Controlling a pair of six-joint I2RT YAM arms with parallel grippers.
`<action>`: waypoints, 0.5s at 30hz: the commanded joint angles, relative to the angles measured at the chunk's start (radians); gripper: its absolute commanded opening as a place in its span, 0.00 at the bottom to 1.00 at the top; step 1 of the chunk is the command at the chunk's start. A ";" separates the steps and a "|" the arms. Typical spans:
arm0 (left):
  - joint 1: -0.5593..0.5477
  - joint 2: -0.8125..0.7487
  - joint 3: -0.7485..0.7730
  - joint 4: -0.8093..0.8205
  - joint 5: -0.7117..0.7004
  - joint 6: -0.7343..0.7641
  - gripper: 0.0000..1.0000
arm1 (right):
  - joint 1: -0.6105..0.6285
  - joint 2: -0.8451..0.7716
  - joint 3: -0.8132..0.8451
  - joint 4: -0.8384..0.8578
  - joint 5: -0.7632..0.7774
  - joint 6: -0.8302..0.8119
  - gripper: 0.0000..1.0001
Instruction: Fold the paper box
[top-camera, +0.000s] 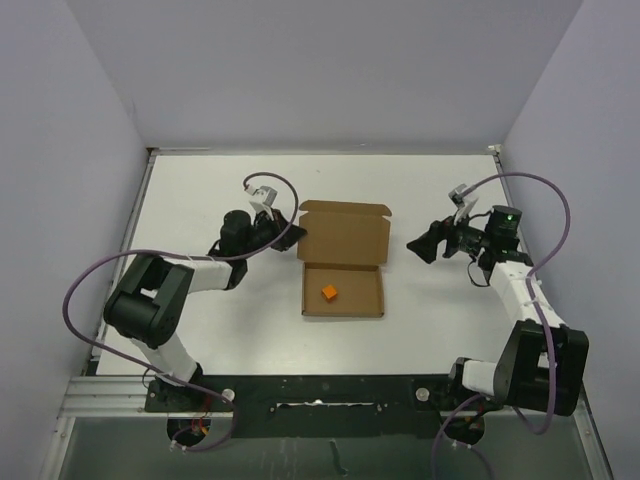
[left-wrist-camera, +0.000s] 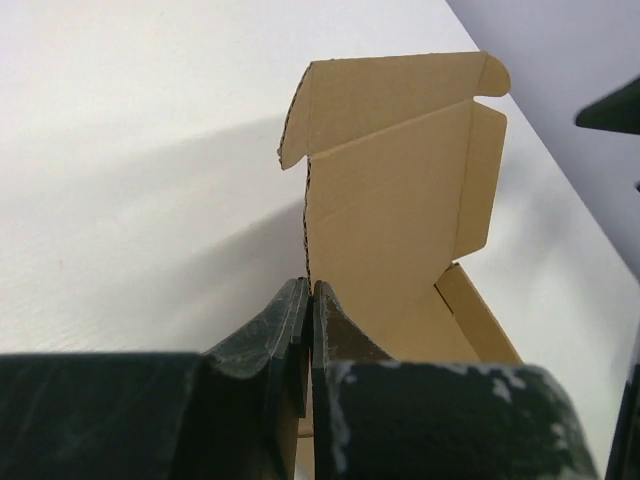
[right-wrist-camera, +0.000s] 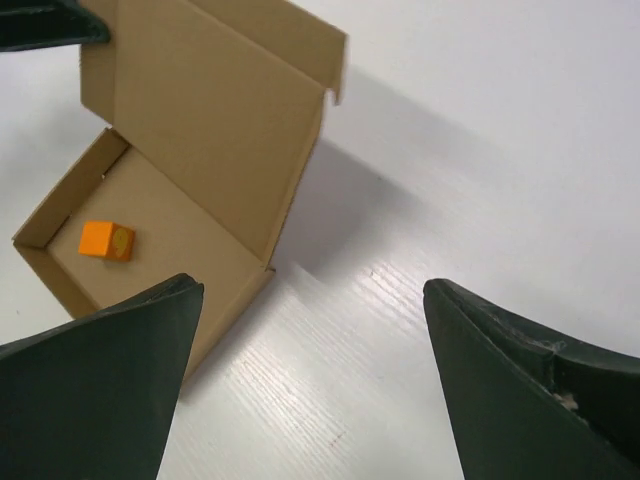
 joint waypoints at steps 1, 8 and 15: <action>-0.053 -0.114 -0.031 0.075 0.029 0.220 0.00 | -0.064 0.016 -0.084 0.353 -0.087 0.265 0.98; -0.114 -0.168 -0.091 0.110 -0.026 0.293 0.00 | 0.017 0.107 -0.024 0.228 -0.153 0.173 0.94; -0.129 -0.175 -0.127 0.146 -0.076 0.287 0.00 | 0.078 0.152 0.042 0.091 -0.099 0.131 0.69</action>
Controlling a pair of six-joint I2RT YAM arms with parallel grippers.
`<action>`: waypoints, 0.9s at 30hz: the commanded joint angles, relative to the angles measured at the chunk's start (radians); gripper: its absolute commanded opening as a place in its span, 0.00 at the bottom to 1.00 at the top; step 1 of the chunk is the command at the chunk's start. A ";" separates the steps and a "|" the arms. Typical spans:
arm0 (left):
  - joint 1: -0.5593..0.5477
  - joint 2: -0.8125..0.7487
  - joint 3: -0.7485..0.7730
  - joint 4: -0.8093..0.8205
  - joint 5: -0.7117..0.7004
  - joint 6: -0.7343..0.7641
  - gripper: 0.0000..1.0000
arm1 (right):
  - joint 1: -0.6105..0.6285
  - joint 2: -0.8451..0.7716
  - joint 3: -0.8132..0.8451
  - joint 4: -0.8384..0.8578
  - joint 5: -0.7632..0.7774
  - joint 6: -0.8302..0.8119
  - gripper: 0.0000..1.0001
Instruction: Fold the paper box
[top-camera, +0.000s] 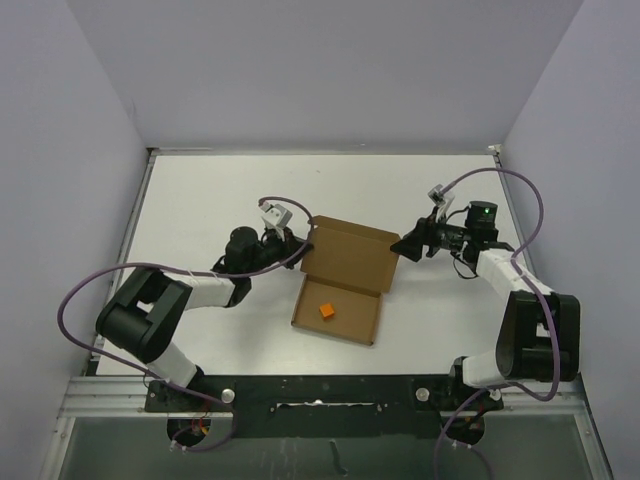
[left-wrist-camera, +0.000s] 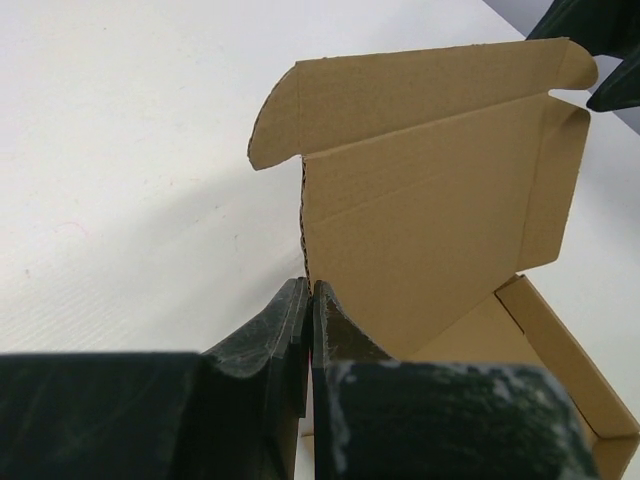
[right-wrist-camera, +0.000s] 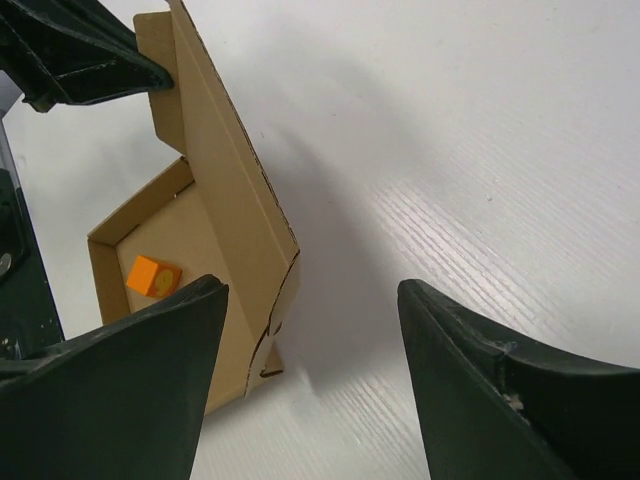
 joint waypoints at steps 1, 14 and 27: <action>-0.009 -0.063 -0.011 0.092 -0.048 0.035 0.00 | 0.026 -0.002 0.077 -0.094 0.017 -0.062 0.68; -0.042 -0.091 -0.039 0.084 -0.217 0.013 0.00 | 0.147 -0.001 0.124 -0.214 0.205 -0.089 0.53; -0.086 -0.104 -0.045 0.068 -0.357 0.004 0.00 | 0.182 -0.026 0.132 -0.230 0.243 -0.096 0.35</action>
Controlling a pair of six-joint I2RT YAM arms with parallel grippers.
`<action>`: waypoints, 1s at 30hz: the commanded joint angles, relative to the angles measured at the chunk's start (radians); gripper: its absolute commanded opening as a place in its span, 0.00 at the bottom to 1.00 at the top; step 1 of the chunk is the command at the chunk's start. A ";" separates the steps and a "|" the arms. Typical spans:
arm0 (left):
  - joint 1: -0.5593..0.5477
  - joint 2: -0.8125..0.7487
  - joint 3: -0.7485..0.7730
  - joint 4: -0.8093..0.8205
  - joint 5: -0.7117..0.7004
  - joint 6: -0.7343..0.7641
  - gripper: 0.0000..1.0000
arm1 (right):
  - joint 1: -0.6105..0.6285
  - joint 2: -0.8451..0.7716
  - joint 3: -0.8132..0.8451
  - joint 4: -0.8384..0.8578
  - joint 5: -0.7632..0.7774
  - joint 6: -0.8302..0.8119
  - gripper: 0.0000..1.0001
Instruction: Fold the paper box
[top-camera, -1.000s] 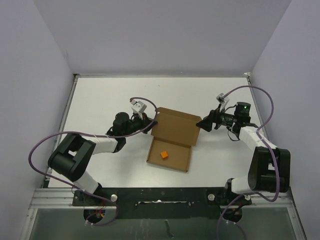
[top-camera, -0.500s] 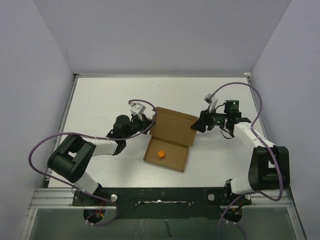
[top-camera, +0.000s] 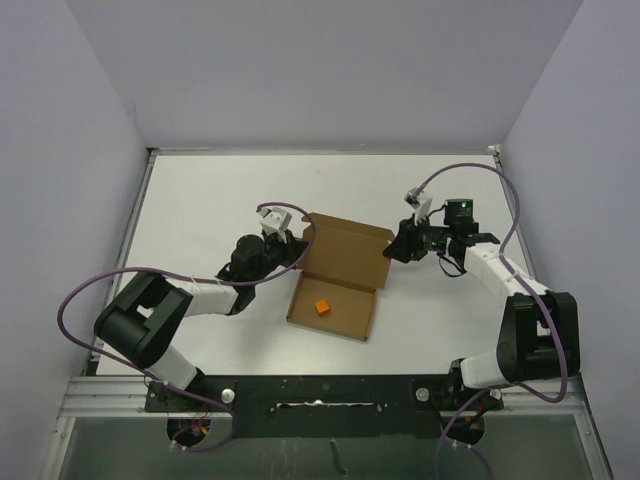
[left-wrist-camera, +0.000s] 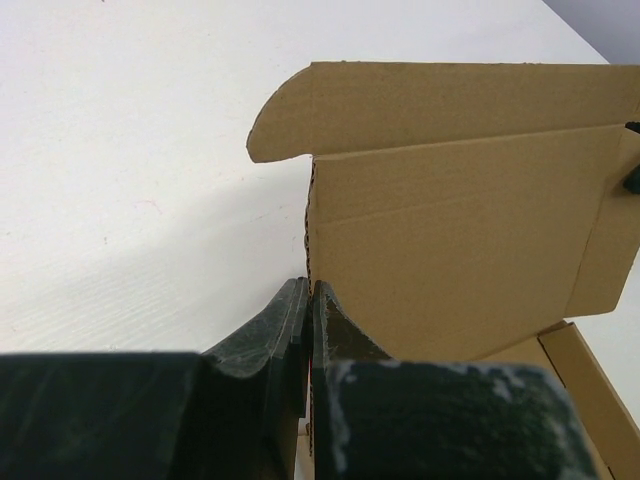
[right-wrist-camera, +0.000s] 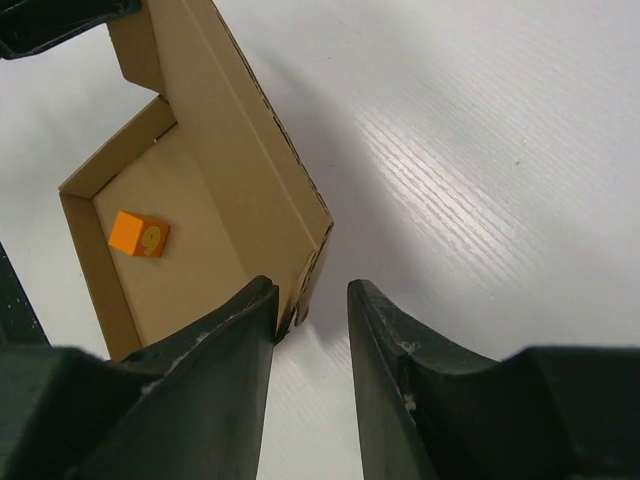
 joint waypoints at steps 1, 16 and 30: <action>-0.018 -0.078 0.001 0.049 -0.076 -0.002 0.00 | 0.027 -0.031 0.050 -0.006 0.025 -0.017 0.33; -0.051 -0.093 0.008 0.039 -0.139 0.017 0.00 | 0.041 -0.043 0.076 -0.037 0.059 -0.019 0.05; 0.044 -0.134 -0.040 0.026 0.074 -0.174 0.33 | 0.030 -0.098 0.072 -0.026 0.118 -0.040 0.00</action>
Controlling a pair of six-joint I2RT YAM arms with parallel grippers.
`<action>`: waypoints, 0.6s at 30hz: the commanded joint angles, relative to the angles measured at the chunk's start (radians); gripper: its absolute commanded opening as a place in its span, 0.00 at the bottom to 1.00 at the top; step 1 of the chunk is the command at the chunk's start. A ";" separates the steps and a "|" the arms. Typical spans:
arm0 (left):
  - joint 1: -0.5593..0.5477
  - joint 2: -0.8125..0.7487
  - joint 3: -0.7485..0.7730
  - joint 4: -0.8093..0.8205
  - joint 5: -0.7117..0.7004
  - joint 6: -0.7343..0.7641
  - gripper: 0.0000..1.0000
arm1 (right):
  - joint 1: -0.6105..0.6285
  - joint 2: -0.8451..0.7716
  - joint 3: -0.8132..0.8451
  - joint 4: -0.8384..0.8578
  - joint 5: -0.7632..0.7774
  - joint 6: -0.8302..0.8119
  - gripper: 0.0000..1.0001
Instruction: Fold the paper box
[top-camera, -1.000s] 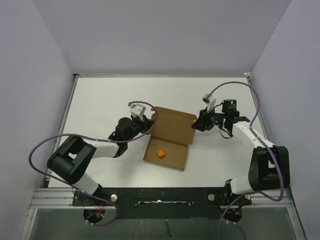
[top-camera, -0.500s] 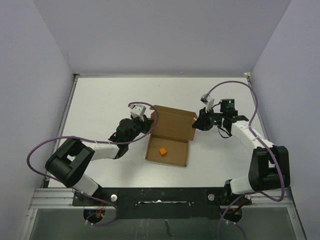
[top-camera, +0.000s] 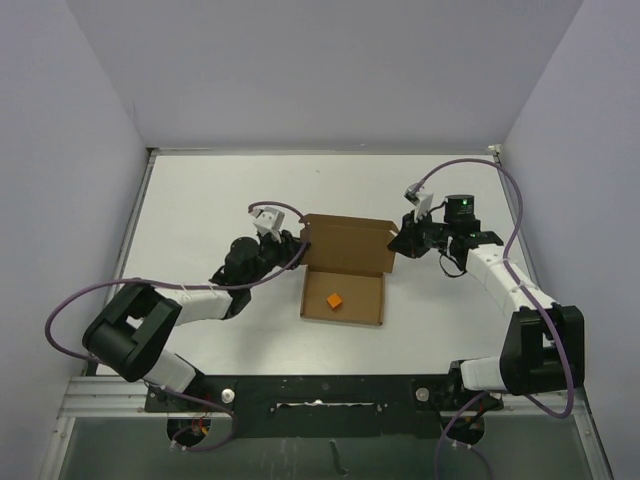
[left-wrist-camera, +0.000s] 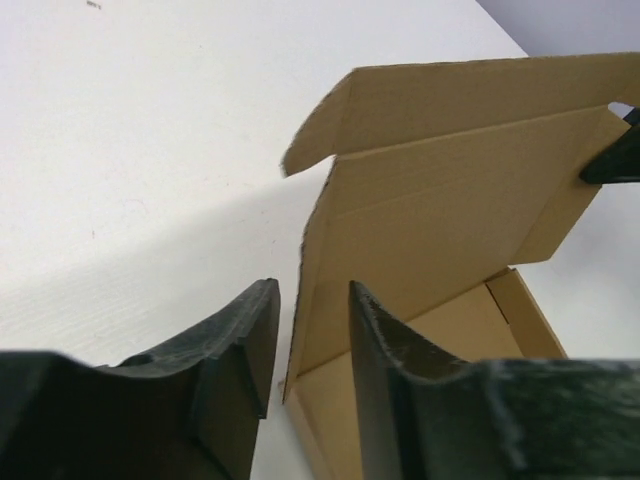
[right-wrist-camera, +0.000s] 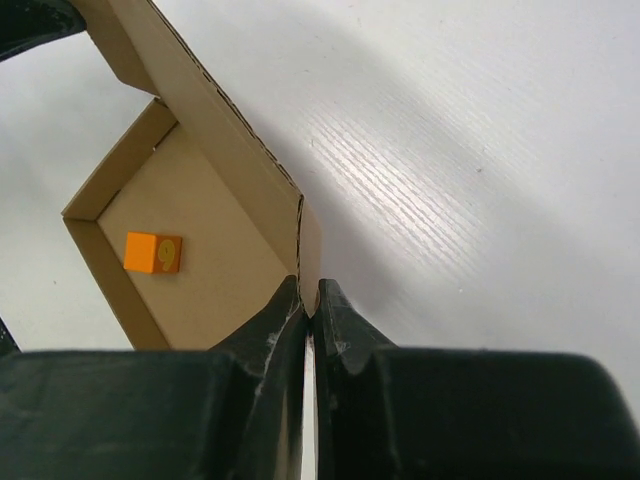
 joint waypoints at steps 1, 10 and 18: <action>0.107 -0.061 -0.021 0.046 0.172 -0.166 0.36 | -0.006 -0.033 0.036 0.031 0.009 -0.025 0.00; 0.234 -0.101 0.040 -0.057 0.422 -0.199 0.54 | -0.006 -0.029 0.036 0.029 0.005 -0.037 0.00; 0.235 -0.098 0.137 -0.179 0.481 -0.120 0.56 | -0.006 -0.026 0.035 0.030 0.002 -0.036 0.00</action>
